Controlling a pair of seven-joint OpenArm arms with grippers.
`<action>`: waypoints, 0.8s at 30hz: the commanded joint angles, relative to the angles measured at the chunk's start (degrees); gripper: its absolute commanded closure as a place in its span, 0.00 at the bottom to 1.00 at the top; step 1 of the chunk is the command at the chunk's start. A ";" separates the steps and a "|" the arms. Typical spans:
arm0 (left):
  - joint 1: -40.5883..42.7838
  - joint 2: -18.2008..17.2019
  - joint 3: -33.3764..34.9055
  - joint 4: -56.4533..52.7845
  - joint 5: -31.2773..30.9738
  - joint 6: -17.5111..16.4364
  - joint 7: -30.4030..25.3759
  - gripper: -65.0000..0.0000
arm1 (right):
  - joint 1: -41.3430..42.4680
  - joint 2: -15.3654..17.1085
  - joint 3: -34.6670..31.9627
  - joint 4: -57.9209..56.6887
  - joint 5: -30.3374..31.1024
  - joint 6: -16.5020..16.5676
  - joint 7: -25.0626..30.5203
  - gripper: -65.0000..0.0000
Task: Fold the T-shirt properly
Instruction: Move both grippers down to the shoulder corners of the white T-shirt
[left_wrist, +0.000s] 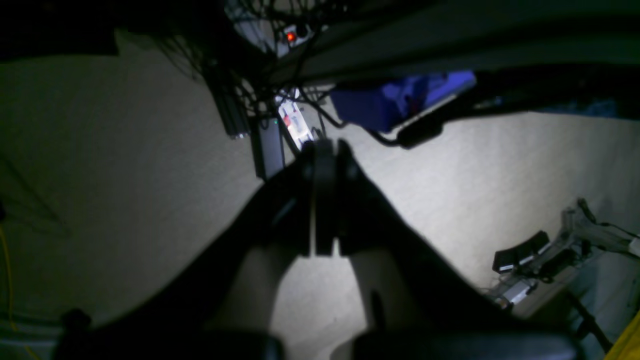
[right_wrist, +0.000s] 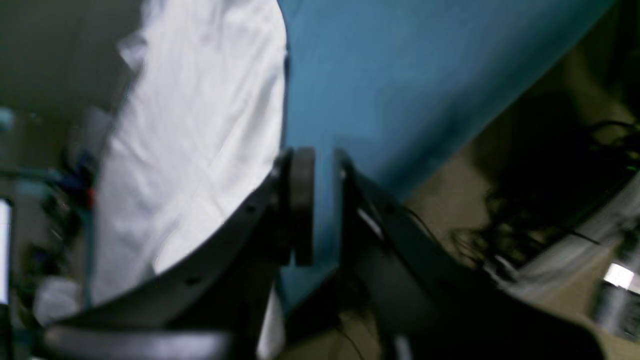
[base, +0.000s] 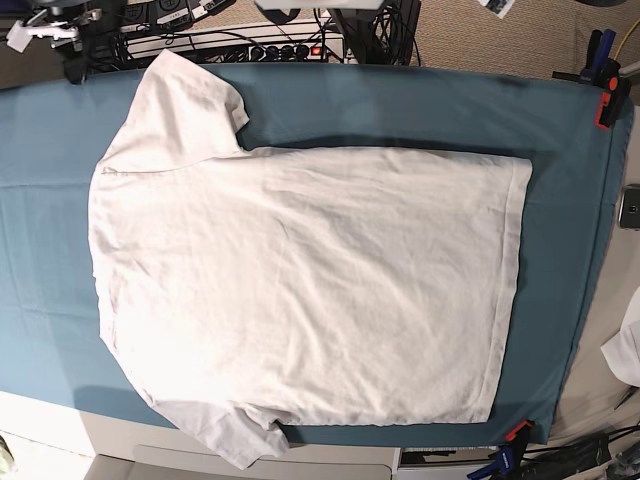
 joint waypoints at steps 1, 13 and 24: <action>0.63 -0.28 -0.20 0.76 -0.57 -0.42 -0.68 1.00 | -0.24 0.81 0.59 0.94 2.01 0.72 0.37 0.84; -2.99 -0.28 -0.20 0.76 1.60 0.04 -0.68 0.55 | 6.62 0.35 -5.18 0.92 -5.11 -2.71 0.13 0.69; -3.02 -0.26 -0.20 0.76 3.10 0.02 0.22 0.55 | 7.67 -2.51 -12.59 0.92 -13.68 -2.56 2.56 0.69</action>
